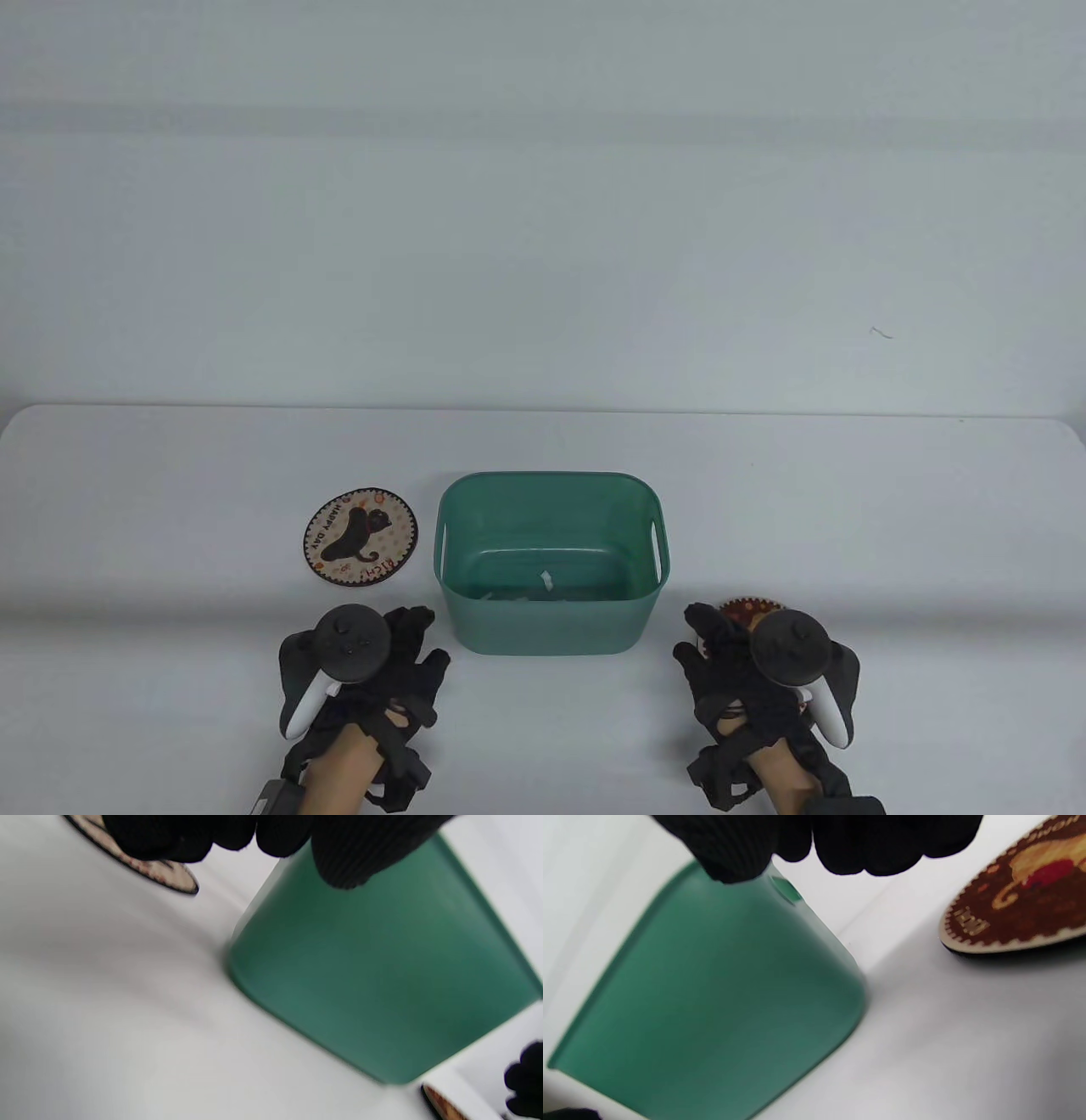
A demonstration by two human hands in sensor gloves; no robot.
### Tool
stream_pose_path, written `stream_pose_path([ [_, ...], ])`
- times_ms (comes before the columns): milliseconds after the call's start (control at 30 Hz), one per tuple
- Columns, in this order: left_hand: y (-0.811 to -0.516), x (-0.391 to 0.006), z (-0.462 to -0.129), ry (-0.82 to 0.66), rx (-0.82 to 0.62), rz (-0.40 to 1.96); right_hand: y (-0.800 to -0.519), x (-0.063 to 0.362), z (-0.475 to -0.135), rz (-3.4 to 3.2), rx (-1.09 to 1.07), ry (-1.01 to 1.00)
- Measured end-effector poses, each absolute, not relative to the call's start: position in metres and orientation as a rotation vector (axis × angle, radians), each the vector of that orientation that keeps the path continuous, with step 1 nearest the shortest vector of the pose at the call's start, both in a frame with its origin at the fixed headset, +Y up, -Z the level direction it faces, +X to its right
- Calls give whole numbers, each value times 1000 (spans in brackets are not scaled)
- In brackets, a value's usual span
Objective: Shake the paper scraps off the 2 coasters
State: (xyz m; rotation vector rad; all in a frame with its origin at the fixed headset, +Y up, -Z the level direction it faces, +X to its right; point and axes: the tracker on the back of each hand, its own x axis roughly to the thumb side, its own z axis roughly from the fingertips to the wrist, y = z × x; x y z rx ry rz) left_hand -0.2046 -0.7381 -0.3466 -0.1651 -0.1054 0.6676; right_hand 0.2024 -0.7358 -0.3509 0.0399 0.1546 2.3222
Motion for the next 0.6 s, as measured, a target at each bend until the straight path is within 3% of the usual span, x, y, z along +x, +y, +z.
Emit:
stream_pose_path([
  [600,-741,-209,-348,-125,-215,676,-749,189,-352,2417,47,248],
])
